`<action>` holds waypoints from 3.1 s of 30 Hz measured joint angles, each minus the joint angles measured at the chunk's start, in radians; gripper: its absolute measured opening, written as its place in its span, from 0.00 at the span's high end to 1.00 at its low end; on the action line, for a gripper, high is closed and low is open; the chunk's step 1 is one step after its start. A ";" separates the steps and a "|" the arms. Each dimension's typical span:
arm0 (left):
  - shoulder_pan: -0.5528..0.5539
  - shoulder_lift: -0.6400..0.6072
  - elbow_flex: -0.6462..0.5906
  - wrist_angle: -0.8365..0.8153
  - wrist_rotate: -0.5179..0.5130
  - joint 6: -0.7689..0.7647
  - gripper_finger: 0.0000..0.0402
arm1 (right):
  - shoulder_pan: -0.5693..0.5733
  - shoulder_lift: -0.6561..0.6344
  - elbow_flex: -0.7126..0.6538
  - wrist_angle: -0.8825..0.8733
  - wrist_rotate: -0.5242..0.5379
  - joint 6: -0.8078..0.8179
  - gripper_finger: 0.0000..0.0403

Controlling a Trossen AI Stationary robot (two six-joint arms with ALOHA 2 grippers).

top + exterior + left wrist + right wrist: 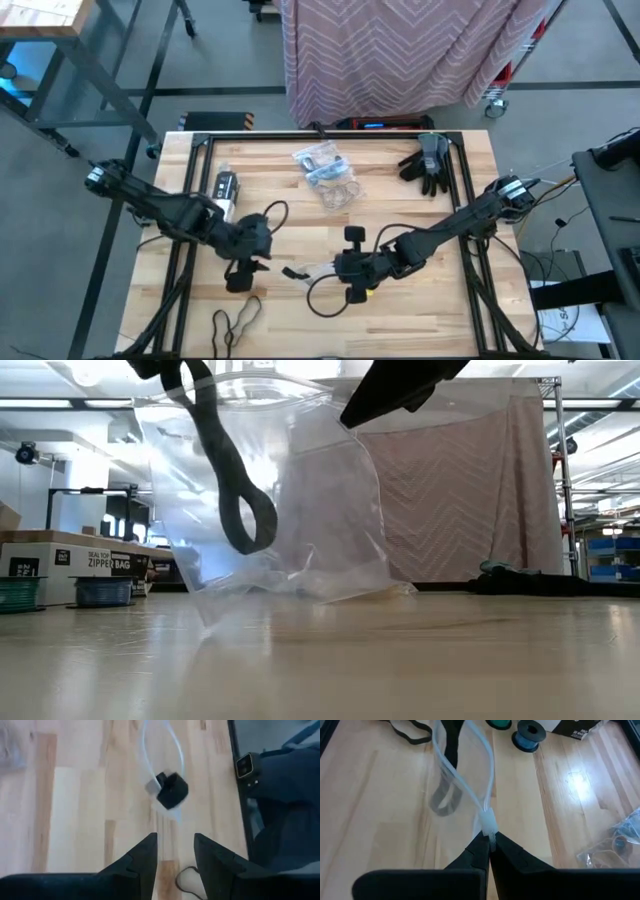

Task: Sort rubber bands
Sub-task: Put the black rubberband into the transparent zip bag

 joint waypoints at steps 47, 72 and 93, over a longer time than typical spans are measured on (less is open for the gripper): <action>-0.010 0.190 0.005 0.390 -0.326 0.202 0.71 | 0.002 0.000 0.000 0.023 0.000 0.017 1.00; -0.015 0.189 -0.052 0.552 -0.107 0.194 0.71 | 0.000 0.000 0.000 0.022 0.000 0.017 1.00; -0.018 0.365 -0.039 0.371 -0.071 0.145 0.71 | 0.000 0.000 0.000 0.018 -0.001 0.018 1.00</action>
